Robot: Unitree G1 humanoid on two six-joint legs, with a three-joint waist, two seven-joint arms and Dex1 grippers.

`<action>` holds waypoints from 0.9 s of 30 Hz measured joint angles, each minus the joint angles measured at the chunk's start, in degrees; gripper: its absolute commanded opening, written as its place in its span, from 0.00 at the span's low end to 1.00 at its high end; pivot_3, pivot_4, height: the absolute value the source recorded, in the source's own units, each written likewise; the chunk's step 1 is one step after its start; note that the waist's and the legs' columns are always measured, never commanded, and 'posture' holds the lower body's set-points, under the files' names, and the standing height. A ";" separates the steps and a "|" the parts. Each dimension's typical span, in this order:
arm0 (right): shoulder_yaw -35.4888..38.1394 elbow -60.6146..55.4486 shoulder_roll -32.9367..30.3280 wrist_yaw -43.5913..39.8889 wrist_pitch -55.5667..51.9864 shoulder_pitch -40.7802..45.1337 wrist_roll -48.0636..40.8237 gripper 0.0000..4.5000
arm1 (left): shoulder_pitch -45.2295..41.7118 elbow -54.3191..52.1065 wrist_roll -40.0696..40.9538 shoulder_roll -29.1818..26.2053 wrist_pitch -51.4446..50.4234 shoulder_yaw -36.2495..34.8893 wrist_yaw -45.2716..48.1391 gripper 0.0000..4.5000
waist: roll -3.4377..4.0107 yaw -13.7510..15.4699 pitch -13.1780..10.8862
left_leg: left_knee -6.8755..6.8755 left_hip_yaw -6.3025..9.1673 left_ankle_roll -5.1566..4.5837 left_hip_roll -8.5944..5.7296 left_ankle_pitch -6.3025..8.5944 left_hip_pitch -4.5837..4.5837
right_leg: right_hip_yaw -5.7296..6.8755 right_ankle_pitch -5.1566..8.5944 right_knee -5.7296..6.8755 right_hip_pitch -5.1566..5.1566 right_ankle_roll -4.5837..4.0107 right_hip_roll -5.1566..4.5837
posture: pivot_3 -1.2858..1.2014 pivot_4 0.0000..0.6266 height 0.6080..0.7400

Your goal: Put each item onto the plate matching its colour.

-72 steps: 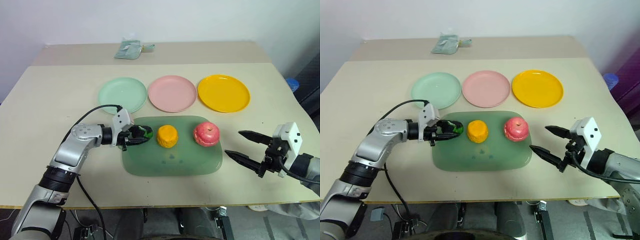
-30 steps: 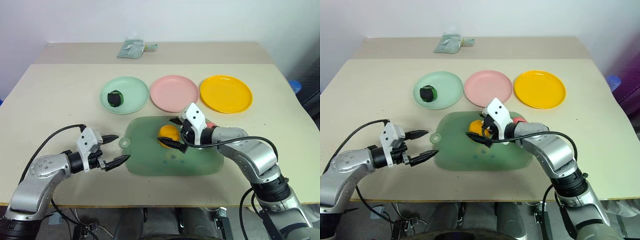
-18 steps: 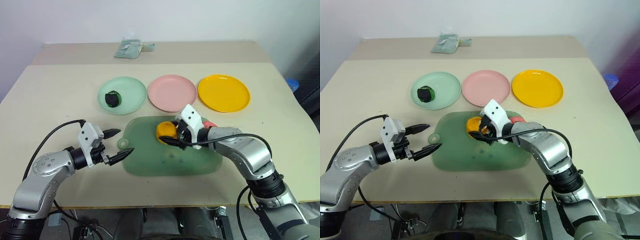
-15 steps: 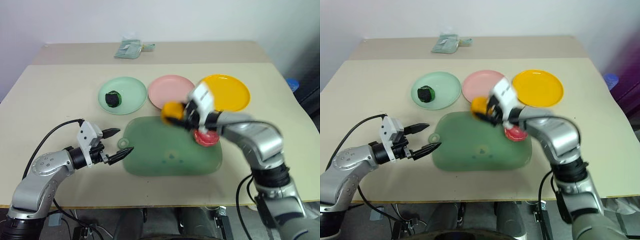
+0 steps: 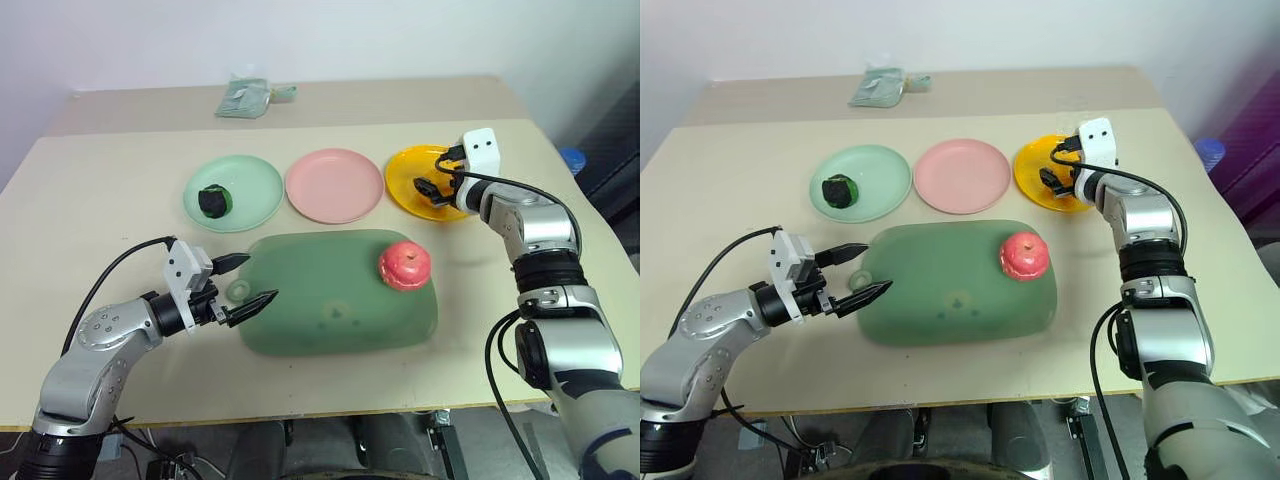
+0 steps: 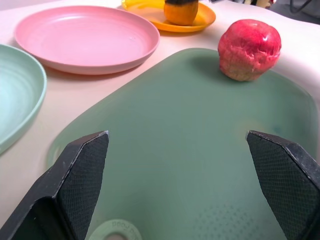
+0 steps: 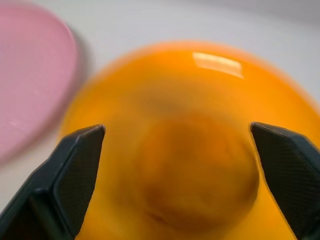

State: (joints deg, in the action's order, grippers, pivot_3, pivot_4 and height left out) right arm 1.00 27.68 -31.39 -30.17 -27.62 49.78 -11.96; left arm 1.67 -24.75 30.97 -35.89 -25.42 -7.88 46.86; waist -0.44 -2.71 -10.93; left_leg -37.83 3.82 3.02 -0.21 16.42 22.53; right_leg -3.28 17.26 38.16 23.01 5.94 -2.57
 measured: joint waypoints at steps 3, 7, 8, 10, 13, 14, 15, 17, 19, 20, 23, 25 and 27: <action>0.70 -15.77 -4.65 -11.80 1.02 -7.42 -5.77 0.99 | 0.64 -0.73 0.01 0.15 0.00 0.20 -0.50 1.00 | -0.03 0.73 0.02 | -0.02 0.28 -0.02 -0.02 0.01 0.02 | 0.12 0.01 -0.08 -0.13 0.01 -0.03 | 0.52 0.24 1.00; 1.99 -30.88 -13.08 -25.14 -1.58 -22.25 -12.96 0.99 | 0.78 -0.82 0.02 0.14 -0.03 0.27 -0.70 1.00 | -0.03 2.20 0.02 | -0.20 0.43 -0.06 -0.09 0.04 -0.04 | 0.25 0.00 -0.20 -0.42 0.03 -0.14 | 0.52 0.24 1.00; 2.07 -33.32 -15.08 -27.25 -2.64 -26.03 -13.85 0.99 | 0.60 -0.77 0.02 0.14 -0.03 0.36 -0.63 1.00 | -0.03 2.20 0.02 | -0.23 0.42 -0.06 -0.10 0.04 -0.08 | 0.25 0.00 -0.20 -0.47 0.03 -0.15 | 0.52 0.24 1.00; 2.11 -35.81 -16.90 -29.31 -4.03 -30.24 -14.40 0.99 | 0.02 -0.55 0.02 0.12 -0.03 0.50 -0.39 1.00 | -0.03 1.94 0.02 | -0.23 0.40 -0.06 -0.08 0.03 -0.19 | 0.24 -0.01 -0.16 -0.54 0.02 -0.12 | 0.52 0.24 1.00; 0.58 -37.34 -17.78 -29.52 -4.04 -33.60 -12.35 0.99 | -2.21 -0.19 0.02 0.15 -0.03 1.16 0.43 1.00 | 0.01 1.38 0.04 | -0.21 0.37 -0.06 -0.01 0.03 -0.24 | 0.21 -0.01 -0.11 -0.49 0.00 0.03 | 0.52 0.24 1.00; -0.50 -37.09 -17.45 -28.63 -3.51 -33.48 -10.74 0.99 | -2.78 -0.13 0.02 0.18 -0.03 1.67 0.54 1.00 | 0.02 1.28 0.05 | -0.20 0.34 -0.06 -0.01 0.04 -0.24 | 0.19 -0.01 -0.10 -0.46 0.00 0.03 | 0.52 0.24 1.00; -0.94 -36.92 -16.90 -28.07 -2.68 -33.16 -9.99 0.94 | -3.06 -0.10 0.02 0.25 -0.03 2.01 0.66 1.00 | 0.02 1.21 0.05 | -0.20 0.34 -0.06 -0.01 0.04 -0.24 | 0.18 -0.01 -0.09 -0.46 0.00 0.03 | 0.52 0.24 1.00; -1.57 -36.24 -15.70 -26.68 -1.95 -31.79 -8.84 0.81 | -3.49 -0.04 0.06 0.26 -0.03 2.54 1.05 1.00 | 0.01 1.25 0.05 | -0.20 0.36 -0.05 -0.01 0.03 -0.24 | 0.19 -0.01 -0.10 -0.47 0.00 0.02 | 0.52 0.24 1.00; -1.63 -36.16 -14.11 -25.41 -2.16 -30.96 -8.67 0.64 | -3.54 -0.08 0.32 0.24 -0.06 2.52 1.48 1.00 | 0.01 1.62 0.05 | -0.20 0.38 -0.05 -0.02 0.03 -0.23 | 0.19 -0.01 -0.10 -0.47 0.00 0.00 | 0.52 0.24 1.00; -1.63 -36.16 -13.53 -25.10 -2.43 -30.75 -8.90 0.64 | -3.50 -0.09 0.41 0.22 -0.13 2.52 1.50 1.00 | 0.01 1.69 0.05 | -0.20 0.39 -0.05 -0.02 0.03 -0.21 | 0.19 -0.01 -0.10 -0.46 0.00 0.00 | 0.52 0.24 1.00; -1.29 -36.20 -9.47 -23.09 -4.95 -27.21 -11.49 0.64 | -2.96 -0.20 0.85 0.10 -0.18 2.23 1.41 1.00 | 0.02 1.64 0.04 | -0.20 0.38 -0.05 -0.03 0.03 -0.17 | 0.19 -0.01 -0.09 -0.41 0.01 -0.03 | 0.52 0.24 1.00; -1.22 -34.46 -5.62 -19.64 -6.03 -21.85 -11.45 0.64 | -2.18 -0.16 0.89 0.23 -0.18 1.00 0.25 1.00 | 0.02 1.32 0.04 | -0.19 0.39 -0.04 0.00 0.03 -0.17 | 0.18 -0.02 -0.08 -0.37 -0.01 0.01 | 0.52 0.24 1.00; -1.70 -29.34 -0.20 -13.69 -7.61 -14.16 -9.54 0.64 | -1.72 0.01 0.93 0.81 -0.17 -1.37 -1.86 1.00 | 0.02 0.96 0.04 | -0.17 0.41 -0.01 0.01 0.01 -0.17 | 0.19 -0.03 -0.04 -0.33 -0.03 0.03 | 0.52 0.24 1.00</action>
State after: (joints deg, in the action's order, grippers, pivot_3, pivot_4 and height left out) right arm -0.70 -1.66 -31.59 -43.86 -35.23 35.62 -21.50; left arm -0.05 -24.74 31.90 -35.08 -25.59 -9.24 45.00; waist -0.42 -1.75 -10.89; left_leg -38.00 4.23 3.01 -0.19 16.43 22.36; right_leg -3.09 17.22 38.12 22.68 5.91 -2.55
